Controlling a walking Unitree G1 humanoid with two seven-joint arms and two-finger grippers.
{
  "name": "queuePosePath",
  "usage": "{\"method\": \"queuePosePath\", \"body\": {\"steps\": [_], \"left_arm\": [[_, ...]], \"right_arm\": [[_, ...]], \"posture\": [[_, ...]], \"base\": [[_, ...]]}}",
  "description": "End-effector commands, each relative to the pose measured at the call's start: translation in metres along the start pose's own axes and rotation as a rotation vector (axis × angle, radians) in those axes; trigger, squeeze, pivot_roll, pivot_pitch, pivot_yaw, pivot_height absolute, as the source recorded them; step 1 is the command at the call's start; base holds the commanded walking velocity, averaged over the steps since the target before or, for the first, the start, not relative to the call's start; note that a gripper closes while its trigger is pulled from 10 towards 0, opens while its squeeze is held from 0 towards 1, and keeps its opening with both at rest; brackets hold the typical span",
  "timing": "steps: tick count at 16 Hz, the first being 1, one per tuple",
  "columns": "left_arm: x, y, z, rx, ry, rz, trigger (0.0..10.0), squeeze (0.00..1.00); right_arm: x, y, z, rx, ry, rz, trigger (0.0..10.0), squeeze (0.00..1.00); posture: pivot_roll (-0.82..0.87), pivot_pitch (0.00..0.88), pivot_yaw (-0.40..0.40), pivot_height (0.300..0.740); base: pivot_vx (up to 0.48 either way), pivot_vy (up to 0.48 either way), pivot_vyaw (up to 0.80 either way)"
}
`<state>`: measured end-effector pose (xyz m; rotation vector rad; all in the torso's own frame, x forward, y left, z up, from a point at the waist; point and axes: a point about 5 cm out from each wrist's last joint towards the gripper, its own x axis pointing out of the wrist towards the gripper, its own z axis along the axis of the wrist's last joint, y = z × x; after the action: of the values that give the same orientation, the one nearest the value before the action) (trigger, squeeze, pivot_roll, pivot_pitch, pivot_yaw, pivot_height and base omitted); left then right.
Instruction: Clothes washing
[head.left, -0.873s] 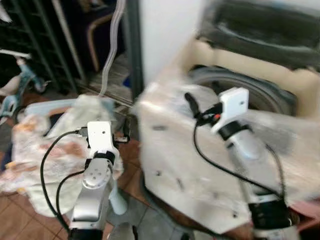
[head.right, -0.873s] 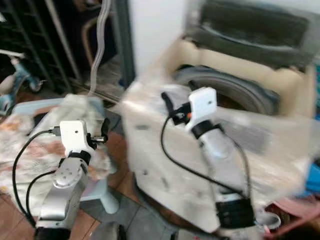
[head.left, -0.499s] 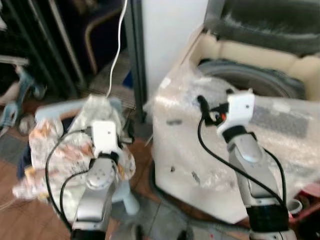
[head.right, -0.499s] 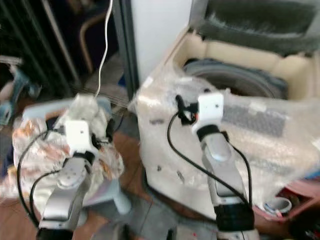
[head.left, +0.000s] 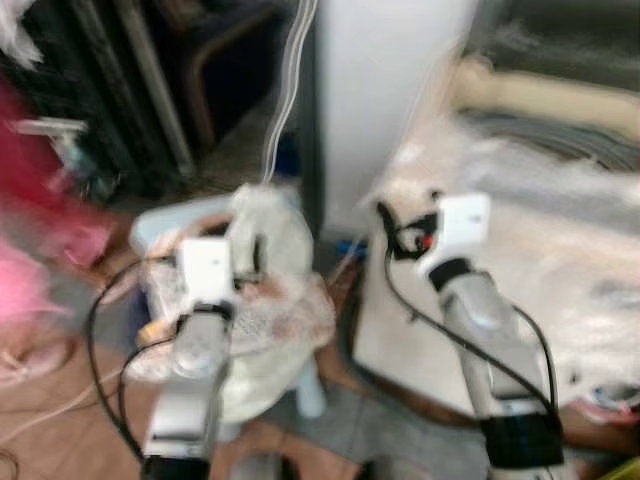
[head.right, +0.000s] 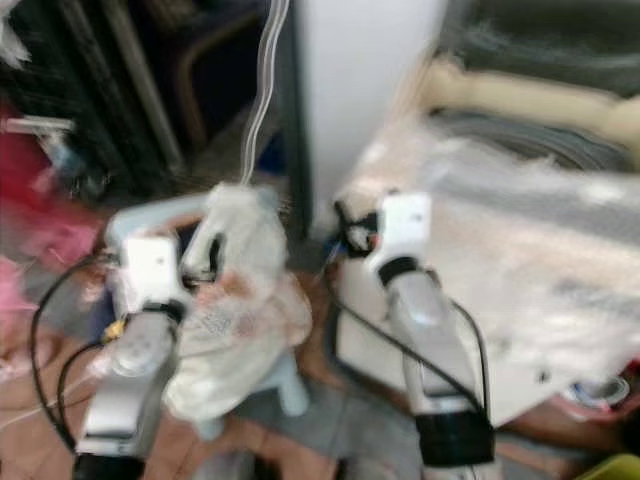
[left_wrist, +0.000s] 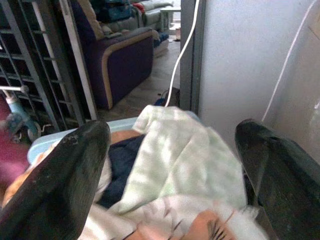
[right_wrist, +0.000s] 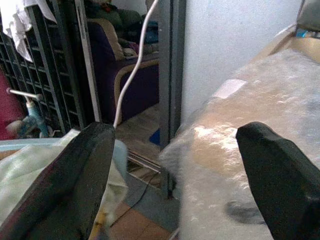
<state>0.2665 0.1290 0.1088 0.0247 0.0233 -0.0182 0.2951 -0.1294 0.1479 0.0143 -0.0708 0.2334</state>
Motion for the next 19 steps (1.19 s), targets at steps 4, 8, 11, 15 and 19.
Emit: {"method": "queuePosePath", "body": {"steps": [4, 8, 11, 15, 19], "left_arm": [[0.005, 0.016, 0.008, 0.013, -0.02, 0.085, 10.0, 0.0], [0.001, 0.019, 0.001, 0.032, 0.014, 0.096, 10.0, 0.0], [-0.002, 0.025, -0.008, 0.047, 0.09, 0.098, 10.0, 0.0], [-0.015, 0.023, -0.016, 0.061, 0.164, 0.042, 10.0, 0.0], [-0.034, 0.025, -0.022, 0.079, 0.226, 0.035, 10.0, 0.0]], "right_arm": [[0.009, -0.005, 0.002, -0.067, 0.023, 0.009, 10.0, 0.0], [0.015, -0.012, -0.006, -0.083, 0.091, -0.029, 10.0, 0.0], [0.016, -0.007, -0.029, -0.069, 0.223, -0.026, 10.0, 0.0], [0.008, -0.002, -0.065, -0.037, 0.437, -0.024, 10.0, 0.0], [-0.006, 0.006, -0.103, -0.013, 0.618, 0.04, 0.0, 0.0]], "posture": [[-0.03, 0.03, 0.005, 0.74], [-0.02, 0.038, 0.002, 0.74], [-0.01, 0.05, 0.0, 0.74], [0.02, 0.098, -0.016, 0.74], [0.06, 0.154, -0.043, 0.74]], "base": [[0.0, 0.0, 0.75], [0.0, 0.0, 0.75], [0.0, 0.0, 0.63], [0.0, 0.0, 0.0], [0.0, 0.0, 0.0]]}}
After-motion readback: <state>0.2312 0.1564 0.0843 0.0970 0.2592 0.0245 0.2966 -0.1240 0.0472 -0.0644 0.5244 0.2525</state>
